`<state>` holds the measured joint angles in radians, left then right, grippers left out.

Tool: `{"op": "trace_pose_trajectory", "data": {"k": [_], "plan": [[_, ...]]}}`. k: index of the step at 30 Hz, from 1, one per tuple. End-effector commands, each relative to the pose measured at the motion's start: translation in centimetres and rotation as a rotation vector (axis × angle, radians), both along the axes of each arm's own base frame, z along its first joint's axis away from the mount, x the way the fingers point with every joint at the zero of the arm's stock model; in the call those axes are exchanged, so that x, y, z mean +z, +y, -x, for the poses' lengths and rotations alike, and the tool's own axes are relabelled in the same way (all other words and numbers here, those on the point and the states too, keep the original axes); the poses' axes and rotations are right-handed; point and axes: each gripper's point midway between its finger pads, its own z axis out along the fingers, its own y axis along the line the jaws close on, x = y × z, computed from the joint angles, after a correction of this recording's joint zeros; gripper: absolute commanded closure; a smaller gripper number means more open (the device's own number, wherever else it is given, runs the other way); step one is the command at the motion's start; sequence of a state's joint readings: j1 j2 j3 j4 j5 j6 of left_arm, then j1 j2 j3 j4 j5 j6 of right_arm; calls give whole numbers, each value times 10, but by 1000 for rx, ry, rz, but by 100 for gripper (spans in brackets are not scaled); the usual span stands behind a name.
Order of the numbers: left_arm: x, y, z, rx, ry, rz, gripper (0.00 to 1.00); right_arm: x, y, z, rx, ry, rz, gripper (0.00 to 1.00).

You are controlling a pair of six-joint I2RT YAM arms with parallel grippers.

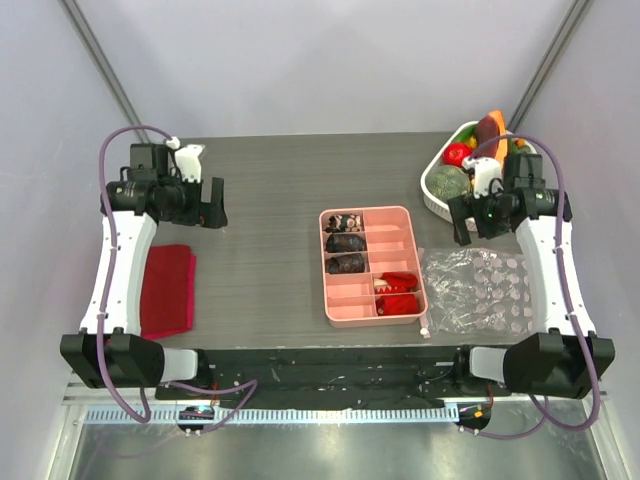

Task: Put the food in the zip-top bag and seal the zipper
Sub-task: Open the zipper of the food storage bag at the center of the board.

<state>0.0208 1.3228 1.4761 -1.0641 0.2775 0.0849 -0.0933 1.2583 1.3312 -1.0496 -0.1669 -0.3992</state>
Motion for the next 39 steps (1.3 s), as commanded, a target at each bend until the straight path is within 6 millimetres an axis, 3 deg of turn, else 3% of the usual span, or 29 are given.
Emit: {"op": "trace_pose_trajectory", "data": {"k": [1, 6, 11, 14, 17, 19, 22, 27, 34, 39], "plan": [[4, -21, 0, -105, 12, 15, 0, -29, -60, 28, -15, 160, 151, 0], [9, -45, 6, -207, 28, 108, 0, -66, -99, 48, 6, 272, 214, 0], [11, -56, 6, -238, 32, 136, 0, -92, -145, 66, -92, 380, 131, 0], [8, -59, 7, -246, 40, 150, 0, -102, -153, 73, -105, 399, 77, 0], [4, -64, 8, -264, 53, 170, 0, -110, -147, 73, -107, 390, -7, 0], [3, -67, 9, -279, 60, 184, 0, -105, -133, 66, -58, 336, -62, 0], [4, -71, 10, -298, 66, 199, 0, -93, -132, 47, 45, 239, -34, 0], [1, -76, 9, -318, 82, 216, 0, -91, -134, 20, 277, 184, 42, 0], [-1, -76, 9, -313, 80, 211, 0, -112, -132, -13, 434, 158, 100, 0], [0, -75, 8, -305, 67, 198, 0, -141, -123, -19, 484, 173, 44, 0]]}}
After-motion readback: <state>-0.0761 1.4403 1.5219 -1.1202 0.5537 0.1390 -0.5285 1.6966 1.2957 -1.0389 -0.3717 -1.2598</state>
